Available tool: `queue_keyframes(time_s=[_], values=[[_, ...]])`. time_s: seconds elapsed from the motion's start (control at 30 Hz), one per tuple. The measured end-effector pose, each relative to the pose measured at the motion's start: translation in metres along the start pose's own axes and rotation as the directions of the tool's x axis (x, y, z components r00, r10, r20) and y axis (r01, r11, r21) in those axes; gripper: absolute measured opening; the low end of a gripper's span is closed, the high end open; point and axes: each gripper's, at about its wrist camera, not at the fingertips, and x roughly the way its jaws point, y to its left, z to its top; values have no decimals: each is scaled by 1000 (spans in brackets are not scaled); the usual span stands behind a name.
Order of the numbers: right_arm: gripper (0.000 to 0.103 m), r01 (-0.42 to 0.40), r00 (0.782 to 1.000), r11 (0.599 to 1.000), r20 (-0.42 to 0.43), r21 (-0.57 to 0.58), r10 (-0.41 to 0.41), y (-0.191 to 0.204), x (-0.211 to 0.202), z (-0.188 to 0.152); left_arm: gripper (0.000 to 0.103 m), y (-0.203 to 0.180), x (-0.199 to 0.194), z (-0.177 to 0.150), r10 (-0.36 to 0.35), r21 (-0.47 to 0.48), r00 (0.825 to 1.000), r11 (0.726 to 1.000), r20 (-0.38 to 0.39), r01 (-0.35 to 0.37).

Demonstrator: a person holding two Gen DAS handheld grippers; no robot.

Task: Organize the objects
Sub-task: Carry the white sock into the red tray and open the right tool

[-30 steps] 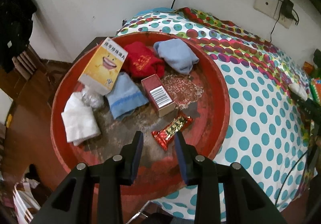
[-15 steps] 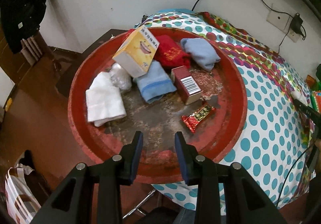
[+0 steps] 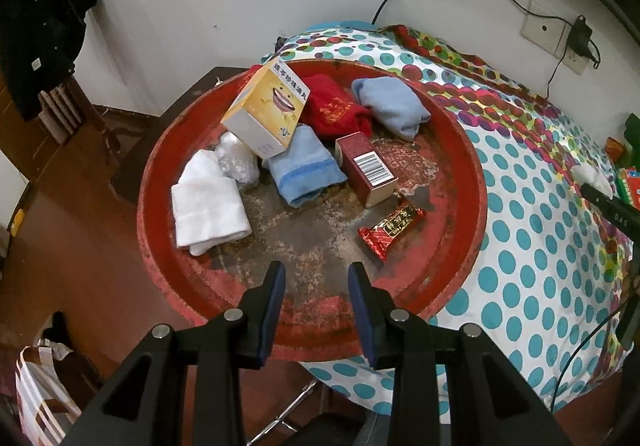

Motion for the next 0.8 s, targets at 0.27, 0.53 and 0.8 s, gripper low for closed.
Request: queue_keyframes(time_s=[0.27, 0.53, 0.8], values=[[35, -69, 998, 995, -3, -76, 69, 63, -15, 11, 33, 9, -5, 0, 3, -5, 1000, 1000, 6, -3], [35, -163, 987, 976, -25, -142, 161, 125, -31, 15, 33, 17, -10, -1, 11, -5, 1000, 1000, 15, -11], [35, -214, 977, 948, -63, -234, 205, 189, -36, 18, 33, 29, -15, 0, 15, -20, 1000, 1000, 11, -15]])
